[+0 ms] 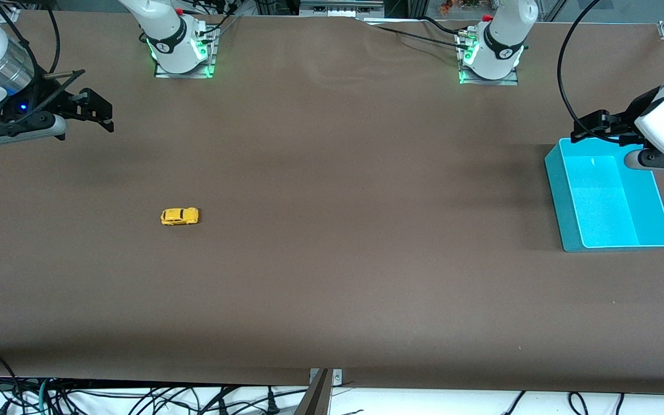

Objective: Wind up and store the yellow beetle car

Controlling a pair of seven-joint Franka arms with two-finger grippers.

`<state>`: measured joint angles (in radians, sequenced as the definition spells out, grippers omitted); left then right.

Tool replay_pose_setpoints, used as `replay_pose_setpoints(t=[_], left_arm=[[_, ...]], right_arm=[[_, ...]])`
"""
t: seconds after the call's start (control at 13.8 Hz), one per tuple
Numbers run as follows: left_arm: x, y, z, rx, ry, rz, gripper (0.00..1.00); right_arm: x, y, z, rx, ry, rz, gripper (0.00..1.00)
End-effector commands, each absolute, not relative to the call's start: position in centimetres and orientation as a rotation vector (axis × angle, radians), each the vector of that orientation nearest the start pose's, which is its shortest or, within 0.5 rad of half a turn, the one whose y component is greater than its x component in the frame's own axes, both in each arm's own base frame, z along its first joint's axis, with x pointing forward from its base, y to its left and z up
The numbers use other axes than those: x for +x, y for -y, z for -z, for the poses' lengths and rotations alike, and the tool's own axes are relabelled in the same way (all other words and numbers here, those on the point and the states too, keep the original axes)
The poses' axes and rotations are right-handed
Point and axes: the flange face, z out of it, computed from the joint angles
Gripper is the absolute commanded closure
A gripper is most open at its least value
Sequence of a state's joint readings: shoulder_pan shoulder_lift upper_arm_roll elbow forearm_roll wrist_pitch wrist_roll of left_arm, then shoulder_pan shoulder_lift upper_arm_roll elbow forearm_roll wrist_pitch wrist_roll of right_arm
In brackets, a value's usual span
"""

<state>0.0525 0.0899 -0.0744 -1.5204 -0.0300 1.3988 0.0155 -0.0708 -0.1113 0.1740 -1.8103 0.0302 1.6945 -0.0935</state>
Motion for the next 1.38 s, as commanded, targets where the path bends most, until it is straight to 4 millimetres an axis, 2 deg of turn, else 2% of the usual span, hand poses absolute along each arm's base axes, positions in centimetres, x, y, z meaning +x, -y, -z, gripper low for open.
replay_pose_setpoints(t=[0.0,1.02,1.31], left_arm=[[56.0,1.5,-58.8,-3.142,-0.060,-0.334,0.00],[56.0,1.5,-58.8,-3.141,-0.060,-0.334,0.00],[56.0,1.5,-59.0,-3.140,-0.057,-0.324,0.00]], right_arm=[[52.1,-6.3,-58.5,-3.099,0.288,-0.022,0.00],[52.0,-6.3,-58.3,-3.092,0.286,-0.031,0.00],[52.1,-6.4,-56.7,-3.081,0.366,-0.073,0.00]])
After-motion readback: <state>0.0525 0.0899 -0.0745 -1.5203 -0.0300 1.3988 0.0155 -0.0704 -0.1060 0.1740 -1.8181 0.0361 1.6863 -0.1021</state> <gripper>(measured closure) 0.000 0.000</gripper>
